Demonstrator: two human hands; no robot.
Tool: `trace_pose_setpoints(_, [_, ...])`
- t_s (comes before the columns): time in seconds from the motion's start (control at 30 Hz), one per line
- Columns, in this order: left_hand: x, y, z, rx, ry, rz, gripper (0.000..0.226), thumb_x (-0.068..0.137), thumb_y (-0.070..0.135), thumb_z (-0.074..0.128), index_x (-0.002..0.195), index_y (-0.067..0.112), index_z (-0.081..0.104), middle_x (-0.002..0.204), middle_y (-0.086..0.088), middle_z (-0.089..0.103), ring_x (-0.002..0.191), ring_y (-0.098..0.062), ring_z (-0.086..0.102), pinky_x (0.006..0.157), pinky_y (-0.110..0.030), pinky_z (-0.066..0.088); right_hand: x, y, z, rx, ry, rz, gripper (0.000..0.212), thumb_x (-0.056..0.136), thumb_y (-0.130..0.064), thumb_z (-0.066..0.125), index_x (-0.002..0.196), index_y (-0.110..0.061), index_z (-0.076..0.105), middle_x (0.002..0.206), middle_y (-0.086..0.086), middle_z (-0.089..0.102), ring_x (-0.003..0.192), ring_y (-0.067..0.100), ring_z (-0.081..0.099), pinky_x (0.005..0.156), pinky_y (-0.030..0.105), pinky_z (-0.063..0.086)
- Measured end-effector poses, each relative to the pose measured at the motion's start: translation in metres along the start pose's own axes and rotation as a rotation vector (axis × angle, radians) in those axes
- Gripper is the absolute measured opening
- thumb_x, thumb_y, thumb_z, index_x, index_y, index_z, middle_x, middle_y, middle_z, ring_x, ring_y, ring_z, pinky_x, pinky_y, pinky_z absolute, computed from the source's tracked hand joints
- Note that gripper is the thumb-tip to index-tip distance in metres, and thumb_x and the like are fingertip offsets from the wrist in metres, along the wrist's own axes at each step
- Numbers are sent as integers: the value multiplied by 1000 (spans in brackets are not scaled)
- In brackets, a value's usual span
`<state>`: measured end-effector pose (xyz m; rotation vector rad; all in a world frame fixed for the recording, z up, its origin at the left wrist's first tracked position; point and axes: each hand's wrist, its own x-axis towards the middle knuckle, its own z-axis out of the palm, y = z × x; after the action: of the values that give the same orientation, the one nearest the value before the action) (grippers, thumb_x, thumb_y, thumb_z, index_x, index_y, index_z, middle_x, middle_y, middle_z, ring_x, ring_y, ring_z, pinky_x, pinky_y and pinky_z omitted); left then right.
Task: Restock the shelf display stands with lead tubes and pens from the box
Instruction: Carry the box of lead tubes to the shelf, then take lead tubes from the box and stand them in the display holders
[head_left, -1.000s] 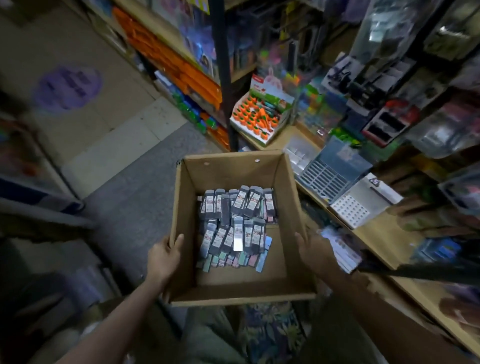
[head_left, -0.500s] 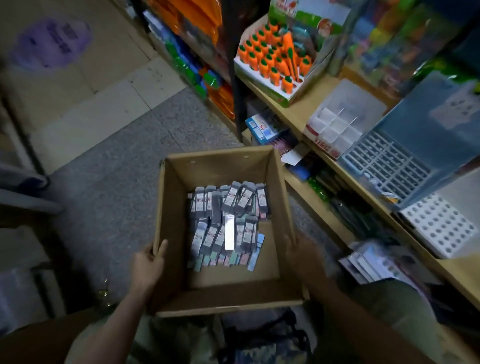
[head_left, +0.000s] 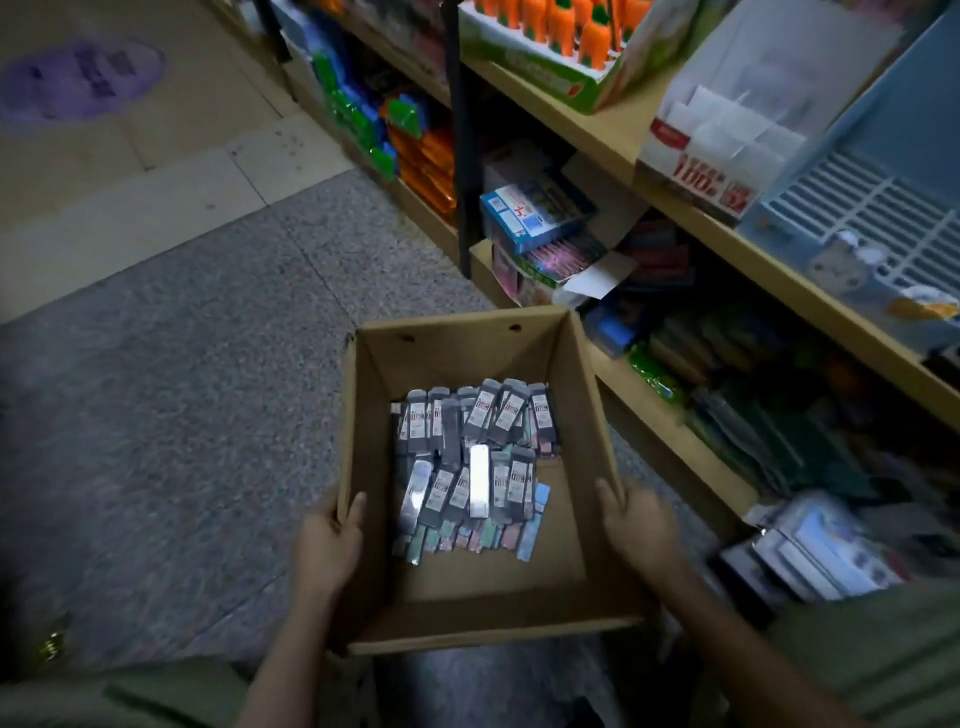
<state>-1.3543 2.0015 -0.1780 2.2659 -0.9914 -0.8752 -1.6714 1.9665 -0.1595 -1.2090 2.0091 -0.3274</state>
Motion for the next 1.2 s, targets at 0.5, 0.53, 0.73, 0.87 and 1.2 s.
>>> trace_pose_setpoints(0.5, [-65,3,44,153,25,244,28,94,22,58,112,2,66,97,-25,70,91,-40,66,76,-38,50,-39,85,-27,-46,99,-25,36,102,-31,44,116,-2,62,97,19,68,88,32,64,75,36,53])
trace_pose_setpoints(0.53, [-67,5,42,180,11,227,30,94,23,57,113,2,65,99,-25,70,93,-40,65,77,-38,49,-39,84,-28,-72,81,-2,39,103,-33,42,116,-2,62,101,19,67,92,32,64,79,36,53])
trace_pose_setpoints(0.73, [-78,20,47,113,230,480,31,87,8,63,118,6,60,114,-15,62,107,-32,56,93,-42,44,-37,47,-22,72,450,-135,37,97,-19,53,133,-15,51,130,7,54,115,22,54,87,30,45])
trace_pose_setpoints(0.87, [-75,48,83,78,64,729,27,85,4,63,111,11,63,113,-4,60,107,-19,52,93,-30,42,-24,24,9,59,371,-437,34,91,-7,58,123,-19,59,124,0,55,104,10,56,90,24,49])
trace_pose_setpoints(1.2, [-4,4,189,20,-457,64,31,80,11,77,107,4,65,101,-14,70,100,-28,65,95,-32,49,46,84,82,-197,-54,125,44,98,-28,53,133,-1,45,133,17,54,126,28,50,98,30,38])
